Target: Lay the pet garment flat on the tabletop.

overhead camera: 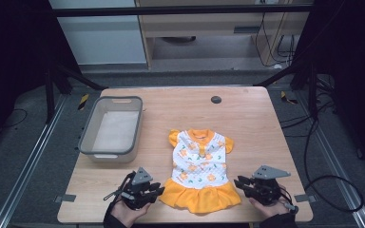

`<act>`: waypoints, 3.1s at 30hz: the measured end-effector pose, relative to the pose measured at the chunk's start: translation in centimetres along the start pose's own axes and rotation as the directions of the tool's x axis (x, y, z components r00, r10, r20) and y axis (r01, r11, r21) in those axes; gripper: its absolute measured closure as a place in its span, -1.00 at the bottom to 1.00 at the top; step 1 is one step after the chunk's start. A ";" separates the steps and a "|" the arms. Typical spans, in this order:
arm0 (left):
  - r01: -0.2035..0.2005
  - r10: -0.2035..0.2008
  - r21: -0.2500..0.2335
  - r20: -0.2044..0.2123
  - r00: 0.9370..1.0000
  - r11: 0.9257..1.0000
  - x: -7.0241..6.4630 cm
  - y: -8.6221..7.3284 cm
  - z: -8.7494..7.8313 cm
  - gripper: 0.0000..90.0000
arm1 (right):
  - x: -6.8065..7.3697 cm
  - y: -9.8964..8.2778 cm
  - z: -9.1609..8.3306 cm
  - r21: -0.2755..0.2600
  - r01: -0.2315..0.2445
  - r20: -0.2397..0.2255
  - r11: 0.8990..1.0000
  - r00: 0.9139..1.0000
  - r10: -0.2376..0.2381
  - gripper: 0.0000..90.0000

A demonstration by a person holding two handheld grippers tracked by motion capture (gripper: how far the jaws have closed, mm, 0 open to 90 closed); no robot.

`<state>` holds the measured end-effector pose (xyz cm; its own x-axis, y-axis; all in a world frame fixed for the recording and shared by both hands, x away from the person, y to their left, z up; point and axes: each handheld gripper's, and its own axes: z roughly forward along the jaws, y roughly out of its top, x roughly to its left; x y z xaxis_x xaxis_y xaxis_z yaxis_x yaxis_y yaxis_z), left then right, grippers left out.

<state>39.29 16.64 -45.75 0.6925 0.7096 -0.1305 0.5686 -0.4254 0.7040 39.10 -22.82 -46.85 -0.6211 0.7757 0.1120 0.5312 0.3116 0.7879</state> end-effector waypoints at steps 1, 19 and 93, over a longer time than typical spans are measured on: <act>0.002 -0.002 -0.032 -0.005 1.000 0.999 -0.2 0.8 -0.1 0.55 | -0.7 1.0 0.0 -0.057 -0.009 0.015 0.998 1.000 0.010 0.64; -0.090 0.089 -0.028 -0.012 0.996 0.996 -3.1 3.5 6.5 0.43 | -4.1 8.4 9.8 -0.140 0.001 -0.008 0.990 1.000 -0.003 0.58; -0.094 0.093 0.009 -0.263 0.960 0.996 6.0 11.0 15.4 0.59 | 2.0 0.8 6.6 0.120 0.125 -0.067 0.985 0.991 -0.118 1.00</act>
<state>56.52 7.62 -49.53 0.6008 0.7898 0.1234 0.5052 -0.4948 0.7071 42.12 -17.39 -50.00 -0.7163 0.6954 0.0586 0.5146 0.4696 0.7174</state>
